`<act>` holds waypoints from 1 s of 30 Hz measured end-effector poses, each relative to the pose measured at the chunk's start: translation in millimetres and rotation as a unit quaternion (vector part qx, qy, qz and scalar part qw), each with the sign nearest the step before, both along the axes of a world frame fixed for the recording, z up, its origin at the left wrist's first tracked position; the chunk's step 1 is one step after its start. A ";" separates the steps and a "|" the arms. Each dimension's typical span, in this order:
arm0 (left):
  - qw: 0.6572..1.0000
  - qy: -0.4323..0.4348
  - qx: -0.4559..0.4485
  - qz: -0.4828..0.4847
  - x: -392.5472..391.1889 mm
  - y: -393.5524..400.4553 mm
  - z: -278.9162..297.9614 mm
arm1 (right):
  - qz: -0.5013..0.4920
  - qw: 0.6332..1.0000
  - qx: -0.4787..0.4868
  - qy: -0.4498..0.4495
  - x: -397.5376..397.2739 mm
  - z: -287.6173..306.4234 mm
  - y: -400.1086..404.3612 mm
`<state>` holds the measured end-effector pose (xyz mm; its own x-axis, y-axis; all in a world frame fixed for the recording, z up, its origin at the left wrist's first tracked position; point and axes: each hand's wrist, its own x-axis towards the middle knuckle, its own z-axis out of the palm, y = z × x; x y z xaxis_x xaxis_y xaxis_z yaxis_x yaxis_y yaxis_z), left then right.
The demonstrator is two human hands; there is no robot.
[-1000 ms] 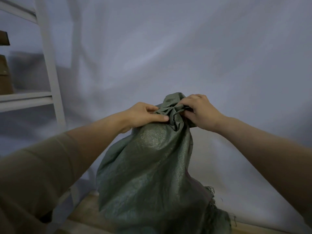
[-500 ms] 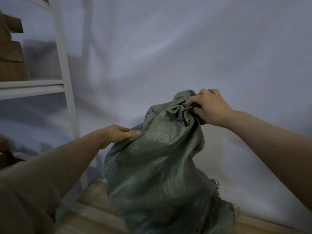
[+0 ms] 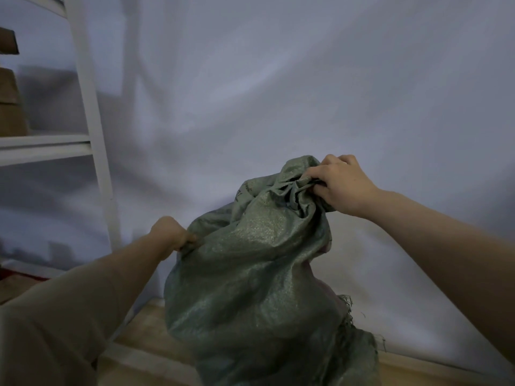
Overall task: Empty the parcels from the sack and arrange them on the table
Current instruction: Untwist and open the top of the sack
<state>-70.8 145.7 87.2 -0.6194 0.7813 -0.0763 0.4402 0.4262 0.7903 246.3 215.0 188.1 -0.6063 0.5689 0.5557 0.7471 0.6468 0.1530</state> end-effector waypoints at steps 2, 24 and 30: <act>0.997 -0.050 0.050 0.014 3.3 3.3 10.6 | -0.017 1.000 -0.012 0.009 1.9 2.4 -2.7; 0.939 -0.159 0.300 -0.065 112.6 39.7 156.5 | -0.119 0.960 0.094 0.234 29.4 61.7 -3.2; 0.971 -0.090 0.211 -0.062 109.6 36.4 136.3 | -0.164 0.958 0.016 0.233 39.4 60.5 1.8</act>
<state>38.8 182.0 223.5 -0.5242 0.8348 0.1685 0.3064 0.0003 0.9519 285.7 216.8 248.6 -0.0799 0.6650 0.7426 0.9015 0.3660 -0.2308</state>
